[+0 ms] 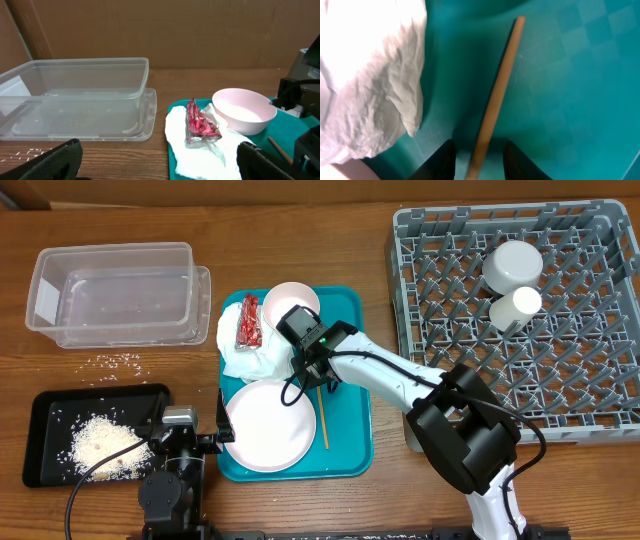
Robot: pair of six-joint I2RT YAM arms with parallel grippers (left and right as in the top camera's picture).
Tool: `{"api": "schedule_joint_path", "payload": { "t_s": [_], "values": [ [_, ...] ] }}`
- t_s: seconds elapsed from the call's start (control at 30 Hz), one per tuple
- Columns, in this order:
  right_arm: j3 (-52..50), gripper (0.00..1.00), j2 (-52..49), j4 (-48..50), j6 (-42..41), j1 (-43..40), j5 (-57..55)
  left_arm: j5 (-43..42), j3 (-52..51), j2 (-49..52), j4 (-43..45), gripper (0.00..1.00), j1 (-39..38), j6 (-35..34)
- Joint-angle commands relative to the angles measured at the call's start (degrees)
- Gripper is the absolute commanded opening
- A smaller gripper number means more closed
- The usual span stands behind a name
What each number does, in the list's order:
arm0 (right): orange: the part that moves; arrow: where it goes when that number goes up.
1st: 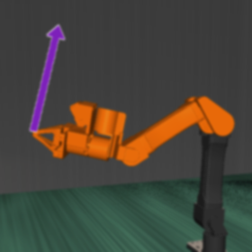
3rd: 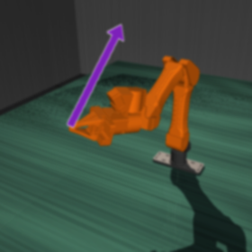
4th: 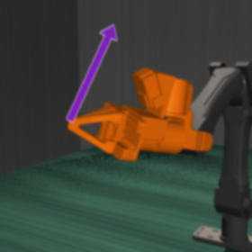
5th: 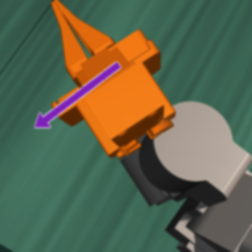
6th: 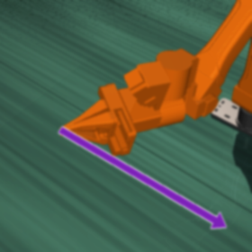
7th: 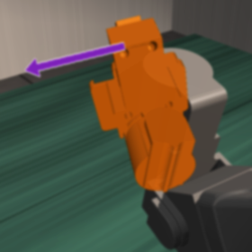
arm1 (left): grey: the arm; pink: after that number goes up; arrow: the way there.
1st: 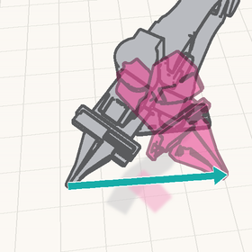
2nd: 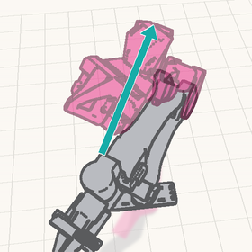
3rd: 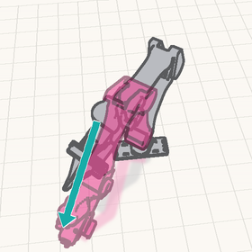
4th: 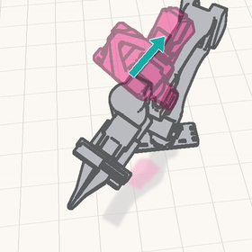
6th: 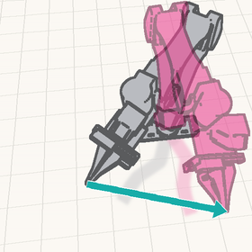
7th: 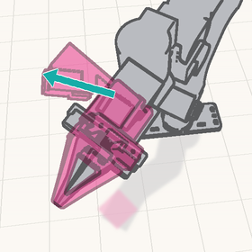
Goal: Sort waste into correct bins and load items into the dishwasher
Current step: 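Grasp the second wooden chopstick with the right gripper, then carry the chopstick to the rack's upper left and release it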
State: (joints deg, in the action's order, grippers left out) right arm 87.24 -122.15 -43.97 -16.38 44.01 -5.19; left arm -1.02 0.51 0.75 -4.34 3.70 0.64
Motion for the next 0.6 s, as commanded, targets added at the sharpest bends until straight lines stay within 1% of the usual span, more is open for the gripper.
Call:
{"api": "schedule_joint_path", "payload": {
  "t_s": [0.0,0.13,0.23,0.33,0.43,0.57],
  "values": [
    [1.14,0.30,-1.09,-1.05,0.11,1.11,-2.86,0.13,-0.24,-0.44,-0.09,1.00,-0.46,1.09],
    [1.14,0.19,-1.09,-3.30,-0.63,0.90,-7.08,0.13,-0.24,-0.44,-0.07,1.00,-0.46,1.09],
    [1.14,0.13,-1.09,-4.07,-0.81,0.35,-7.21,0.13,-0.24,-0.46,-0.07,1.00,-0.46,1.09],
    [1.31,0.04,-0.98,-4.92,-1.29,-0.57,-7.23,0.13,-0.24,-0.44,-0.07,1.00,-0.46,1.07],
    [2.62,0.04,-0.96,-6.93,-2.43,-1.79,-7.21,0.13,-0.24,-0.44,-0.07,1.00,-0.46,1.09],
    [7.69,0.04,-0.83,-11.23,-2.73,-3.72,-7.39,0.13,-0.24,-0.44,-0.07,1.00,-0.46,1.09]
  ]
}}
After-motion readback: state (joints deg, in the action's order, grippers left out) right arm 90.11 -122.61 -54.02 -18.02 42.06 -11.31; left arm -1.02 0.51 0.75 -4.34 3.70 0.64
